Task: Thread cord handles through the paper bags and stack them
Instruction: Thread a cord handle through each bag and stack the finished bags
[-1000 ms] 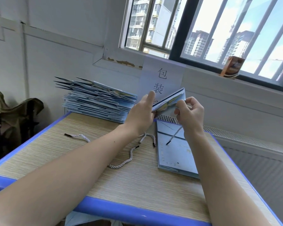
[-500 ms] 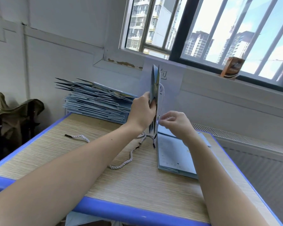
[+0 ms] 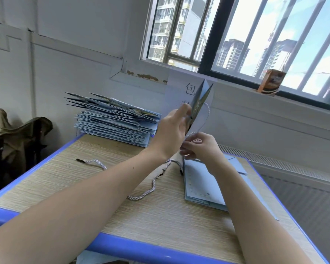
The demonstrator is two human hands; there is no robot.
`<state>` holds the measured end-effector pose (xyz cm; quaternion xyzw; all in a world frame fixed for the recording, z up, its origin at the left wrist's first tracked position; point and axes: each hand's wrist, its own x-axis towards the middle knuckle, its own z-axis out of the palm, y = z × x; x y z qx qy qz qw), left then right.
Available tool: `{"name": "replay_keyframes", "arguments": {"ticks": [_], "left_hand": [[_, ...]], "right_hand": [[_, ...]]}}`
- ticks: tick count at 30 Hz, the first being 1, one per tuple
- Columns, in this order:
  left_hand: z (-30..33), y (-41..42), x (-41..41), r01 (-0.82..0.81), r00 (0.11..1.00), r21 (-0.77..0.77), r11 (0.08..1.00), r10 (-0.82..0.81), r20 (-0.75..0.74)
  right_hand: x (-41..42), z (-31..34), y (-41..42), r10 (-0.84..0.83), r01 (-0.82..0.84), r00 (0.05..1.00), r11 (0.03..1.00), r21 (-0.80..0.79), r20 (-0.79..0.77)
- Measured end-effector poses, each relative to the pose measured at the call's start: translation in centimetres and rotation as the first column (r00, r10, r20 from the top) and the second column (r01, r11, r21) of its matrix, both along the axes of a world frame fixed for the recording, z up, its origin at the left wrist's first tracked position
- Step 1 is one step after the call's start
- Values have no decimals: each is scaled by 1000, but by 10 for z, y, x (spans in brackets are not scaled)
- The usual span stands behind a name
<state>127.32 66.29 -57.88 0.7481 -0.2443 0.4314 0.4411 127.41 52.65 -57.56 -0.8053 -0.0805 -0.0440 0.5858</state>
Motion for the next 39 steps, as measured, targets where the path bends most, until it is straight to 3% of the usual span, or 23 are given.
{"name": "replay_keyframes", "arguments": {"ticks": [3, 8, 16, 22, 29, 39], "left_hand": [[-1, 0, 2, -8, 1000, -3, 1000, 8, -12], [5, 1, 0, 75, 987, -137, 988, -93, -130], [8, 5, -3, 118, 974, -215, 969, -156, -167], [8, 5, -4, 127, 967, -198, 972, -166, -192], [11, 8, -5, 184, 934, -243, 952, -247, -260], [11, 10, -2, 200, 913, -305, 931, -290, -288]], "right_hand": [[-2, 5, -3, -23, 24, 1000, 995, 100, -8], [-2, 12, -7, 19, -10, 999, 940, 340, -26], [-4, 15, -3, 138, -90, 988, 882, 463, -72], [-4, 12, -6, 163, -127, 985, 906, 404, -54], [1, 12, -7, 177, -139, 984, 838, 527, -23], [4, 4, 2, 77, -102, 991, 963, 250, 110]]}}
